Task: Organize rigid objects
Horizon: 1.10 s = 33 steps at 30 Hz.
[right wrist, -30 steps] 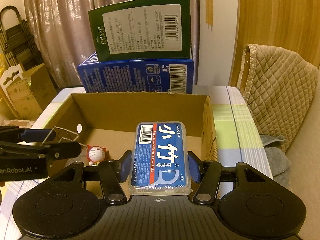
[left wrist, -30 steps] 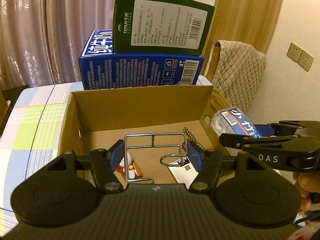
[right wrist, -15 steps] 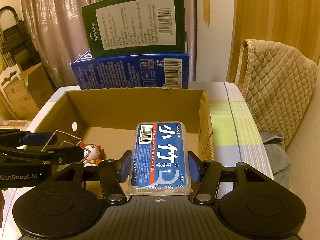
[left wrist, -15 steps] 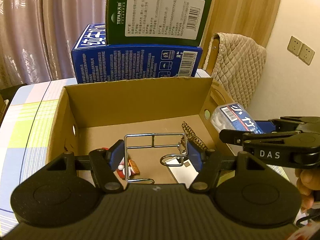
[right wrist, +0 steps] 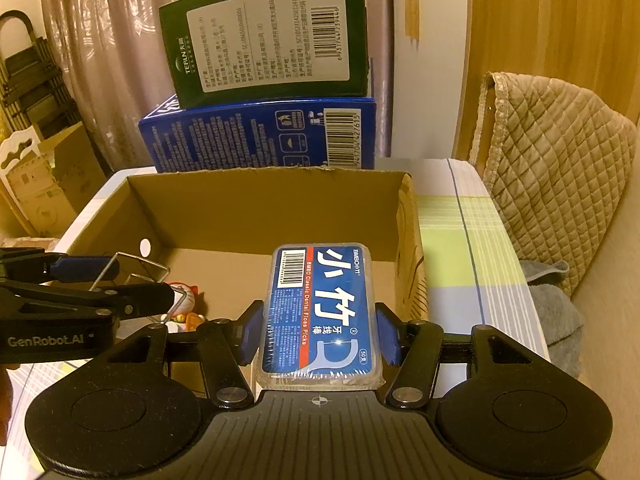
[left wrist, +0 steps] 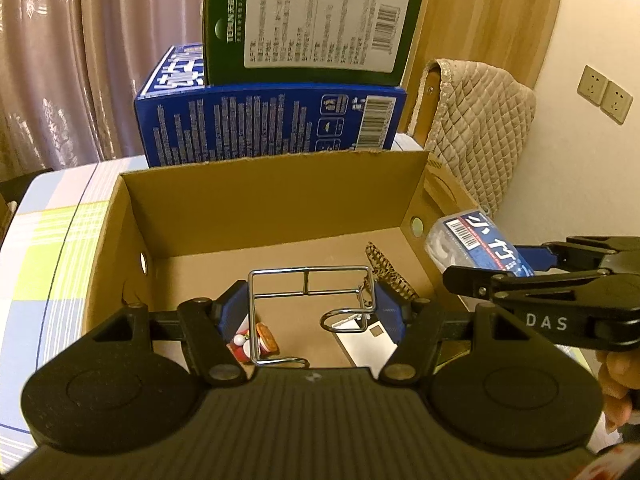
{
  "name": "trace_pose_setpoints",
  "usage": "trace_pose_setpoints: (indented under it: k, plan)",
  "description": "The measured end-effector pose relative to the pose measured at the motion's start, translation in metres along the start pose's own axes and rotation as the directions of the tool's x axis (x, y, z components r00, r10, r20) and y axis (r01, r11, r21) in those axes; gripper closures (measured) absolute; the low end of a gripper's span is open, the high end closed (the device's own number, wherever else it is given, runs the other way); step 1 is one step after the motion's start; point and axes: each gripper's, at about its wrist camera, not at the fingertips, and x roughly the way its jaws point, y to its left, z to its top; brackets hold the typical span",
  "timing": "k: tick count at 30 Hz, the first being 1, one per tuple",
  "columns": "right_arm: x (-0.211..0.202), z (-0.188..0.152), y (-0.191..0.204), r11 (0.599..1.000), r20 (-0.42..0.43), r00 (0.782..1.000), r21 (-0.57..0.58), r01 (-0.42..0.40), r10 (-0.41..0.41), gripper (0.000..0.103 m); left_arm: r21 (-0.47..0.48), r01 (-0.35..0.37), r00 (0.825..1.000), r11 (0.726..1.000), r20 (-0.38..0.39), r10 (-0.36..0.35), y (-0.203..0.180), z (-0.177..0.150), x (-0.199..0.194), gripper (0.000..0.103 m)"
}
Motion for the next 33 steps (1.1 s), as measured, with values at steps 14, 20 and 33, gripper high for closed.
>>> trace_pose_setpoints:
  k: [14, 20, 33]
  plan:
    - [-0.005, 0.000, 0.001, 1.000, 0.000, 1.000, 0.003, -0.003, 0.003, 0.049, -0.005, -0.031, 0.999, 1.000, 0.033, 0.031, 0.008, -0.001, -0.014, 0.026]
    - [-0.006, 0.000, 0.007, 1.000, -0.003, 1.000, -0.001, -0.007, 0.007, 0.049, 0.001, -0.031, 0.999, 1.000, 0.023, 0.031, 0.009, -0.004, -0.016, 0.026]
    - [-0.003, 0.002, 0.011, 1.000, -0.004, 1.000, -0.008, -0.007, 0.006, 0.049, 0.003, -0.032, 0.999, 0.999, 0.015, 0.032, 0.012, -0.007, -0.017, 0.026]
